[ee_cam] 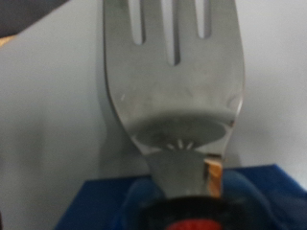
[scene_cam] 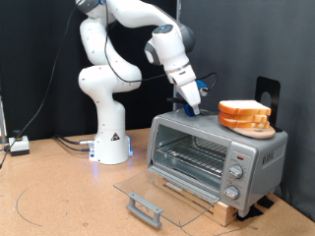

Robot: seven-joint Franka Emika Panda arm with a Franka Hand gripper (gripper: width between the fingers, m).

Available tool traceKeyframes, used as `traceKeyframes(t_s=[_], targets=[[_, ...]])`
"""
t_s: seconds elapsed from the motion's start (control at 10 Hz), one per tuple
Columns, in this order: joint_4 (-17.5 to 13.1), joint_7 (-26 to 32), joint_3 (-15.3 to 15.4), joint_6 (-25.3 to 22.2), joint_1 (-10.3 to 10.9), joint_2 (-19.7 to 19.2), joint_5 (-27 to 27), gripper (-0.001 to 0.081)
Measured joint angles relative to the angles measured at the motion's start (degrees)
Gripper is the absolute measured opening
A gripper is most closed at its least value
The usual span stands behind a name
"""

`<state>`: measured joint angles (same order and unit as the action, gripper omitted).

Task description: Make a piece of toast with the oven

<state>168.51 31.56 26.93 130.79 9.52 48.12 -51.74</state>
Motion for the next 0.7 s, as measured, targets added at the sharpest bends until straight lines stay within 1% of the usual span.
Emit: traceKeyframes(t_s=[0.2, 0.3, 0.4, 0.5, 0.6, 0.7], targets=[[0.00, 1.74, -0.02, 0.15, 0.00, -0.24, -1.98, 0.0807], [0.00, 2.02, -0.03, 0.15, 0.00, -0.29, -2.55, 0.0695], [0.00, 2.02, -0.03, 0.15, -0.03, -0.31, -2.67, 0.0695], [-0.03, 2.01, -0.02, 0.15, -0.07, -0.35, -2.70, 0.0493], [-0.07, 1.99, -0.02, 0.15, -0.12, -0.39, -2.75, 0.0468], [-0.11, 1.97, -0.02, 0.15, -0.23, -0.43, -2.85, 0.0468]])
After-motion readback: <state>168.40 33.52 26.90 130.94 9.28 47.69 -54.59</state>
